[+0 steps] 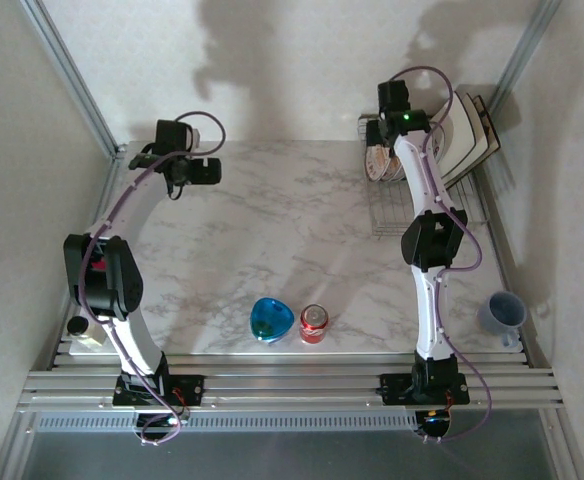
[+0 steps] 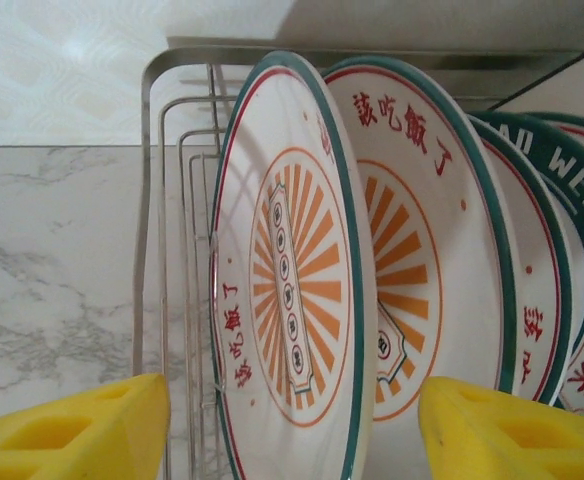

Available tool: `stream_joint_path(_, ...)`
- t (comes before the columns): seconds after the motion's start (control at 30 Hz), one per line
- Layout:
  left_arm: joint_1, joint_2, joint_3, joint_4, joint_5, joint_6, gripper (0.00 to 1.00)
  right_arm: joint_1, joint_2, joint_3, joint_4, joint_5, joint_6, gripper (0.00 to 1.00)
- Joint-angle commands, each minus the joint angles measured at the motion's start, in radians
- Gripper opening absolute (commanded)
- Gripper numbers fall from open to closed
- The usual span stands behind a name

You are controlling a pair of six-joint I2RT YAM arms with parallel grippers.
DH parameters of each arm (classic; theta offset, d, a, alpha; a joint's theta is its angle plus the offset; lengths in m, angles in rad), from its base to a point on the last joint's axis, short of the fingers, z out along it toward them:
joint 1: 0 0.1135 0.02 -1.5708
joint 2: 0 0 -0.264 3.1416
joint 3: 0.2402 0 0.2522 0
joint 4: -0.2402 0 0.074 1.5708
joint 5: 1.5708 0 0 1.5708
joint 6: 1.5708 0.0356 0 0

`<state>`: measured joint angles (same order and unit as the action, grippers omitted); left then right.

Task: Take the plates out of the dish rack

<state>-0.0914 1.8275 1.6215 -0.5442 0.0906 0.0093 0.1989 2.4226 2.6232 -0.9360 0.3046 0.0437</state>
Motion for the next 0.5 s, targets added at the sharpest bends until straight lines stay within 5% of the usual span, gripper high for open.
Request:
stream_joint_path(0.0,-0.010,0.006,0.006,-0.040,0.021,0.026,1.00,0.009,0.064,0.042,0.026,0.039,-0.008,0.62)
stream_joint_path(0.17,-0.012,0.004,0.004,-0.049,0.021,0.029,1.00,0.011,0.096,0.067,0.033,0.051,-0.008,0.55)
stream_joint_path(0.47,-0.017,-0.007,-0.006,-0.071,-0.016,0.027,1.00,0.025,0.088,0.052,0.073,0.071,-0.010,0.15)
